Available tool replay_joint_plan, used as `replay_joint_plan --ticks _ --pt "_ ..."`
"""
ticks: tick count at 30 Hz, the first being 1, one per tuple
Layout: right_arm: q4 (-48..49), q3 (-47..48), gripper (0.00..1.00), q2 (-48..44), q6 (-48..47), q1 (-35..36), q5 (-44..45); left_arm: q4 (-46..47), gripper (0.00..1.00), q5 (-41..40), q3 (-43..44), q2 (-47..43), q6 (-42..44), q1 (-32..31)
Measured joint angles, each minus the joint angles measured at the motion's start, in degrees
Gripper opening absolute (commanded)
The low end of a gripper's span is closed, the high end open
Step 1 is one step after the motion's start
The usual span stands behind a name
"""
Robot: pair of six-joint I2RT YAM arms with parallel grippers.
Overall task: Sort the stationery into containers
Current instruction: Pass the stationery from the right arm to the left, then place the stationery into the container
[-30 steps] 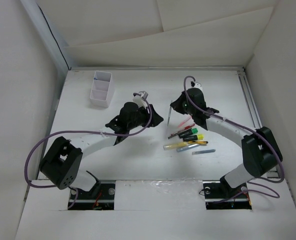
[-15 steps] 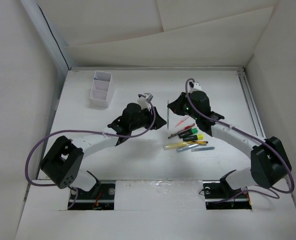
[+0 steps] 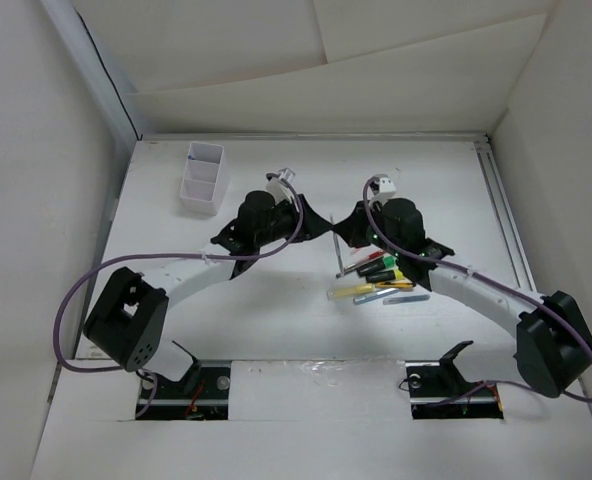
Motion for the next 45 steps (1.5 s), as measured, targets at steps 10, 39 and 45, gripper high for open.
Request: replay_joint_plan --ticks 10,39,45 --pt "0.0 0.0 0.0 0.0 -2.4 2.2 -0.4 -1.0 0.38 0.5 4.2 2.5 -0.8 0.0" --pt "0.2 0.1 0.27 0.8 -3.5 2.8 -1.2 -5.3 0.0 -4.9 7.1 6.2 0.7 1.1" --pt "-0.2 0.1 0.49 -3.1 -4.2 1.9 -1.6 -6.1 0.0 -6.1 8.5 6.0 0.3 5.7"
